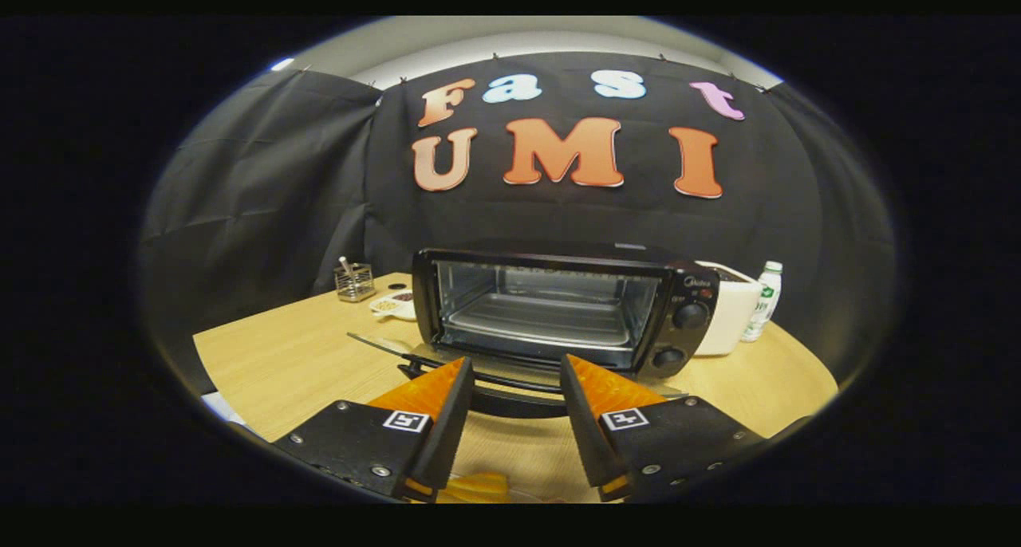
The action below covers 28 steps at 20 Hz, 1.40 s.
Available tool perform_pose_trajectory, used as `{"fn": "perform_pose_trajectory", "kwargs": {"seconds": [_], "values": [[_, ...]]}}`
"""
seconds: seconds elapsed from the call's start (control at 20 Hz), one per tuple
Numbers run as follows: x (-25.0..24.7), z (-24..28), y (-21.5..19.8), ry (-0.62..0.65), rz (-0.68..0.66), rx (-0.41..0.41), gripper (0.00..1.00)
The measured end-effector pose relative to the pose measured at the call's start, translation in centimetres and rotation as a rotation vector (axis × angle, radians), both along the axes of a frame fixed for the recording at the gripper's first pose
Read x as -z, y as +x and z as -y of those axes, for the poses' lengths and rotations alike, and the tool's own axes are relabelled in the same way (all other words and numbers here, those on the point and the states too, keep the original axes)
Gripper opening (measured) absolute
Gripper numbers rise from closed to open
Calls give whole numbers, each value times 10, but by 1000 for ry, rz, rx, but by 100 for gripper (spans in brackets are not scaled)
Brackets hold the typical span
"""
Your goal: Open the toaster oven, put the food inside, and close the toaster oven door.
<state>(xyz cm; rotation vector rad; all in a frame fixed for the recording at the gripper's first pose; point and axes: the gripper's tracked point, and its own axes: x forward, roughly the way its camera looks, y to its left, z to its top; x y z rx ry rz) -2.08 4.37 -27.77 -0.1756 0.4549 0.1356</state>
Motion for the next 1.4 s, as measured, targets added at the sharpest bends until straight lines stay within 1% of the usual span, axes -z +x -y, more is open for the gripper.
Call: {"fn": "perform_pose_trajectory", "kwargs": {"seconds": [0.15,0.35,0.5,0.7,0.75,0.85,0.9,0.95,1.0,1.05,1.15,1.25,1.4], "values": [[29,3,-15,32,-124,9,64],[65,16,-33,75,-280,65,64],[65,14,-29,131,-284,71,64],[60,17,-34,206,-306,84,60],[57,23,-34,199,-293,93,59],[49,50,-38,120,-248,143,58],[45,57,-44,87,-233,158,64],[42,59,-51,68,-227,155,70],[39,57,-58,53,-221,143,73],[34,56,-68,37,-213,135,82],[28,46,-86,37,-196,114,91],[31,29,-105,60,-220,98,97],[32,15,-128,66,-249,104,98]]}}
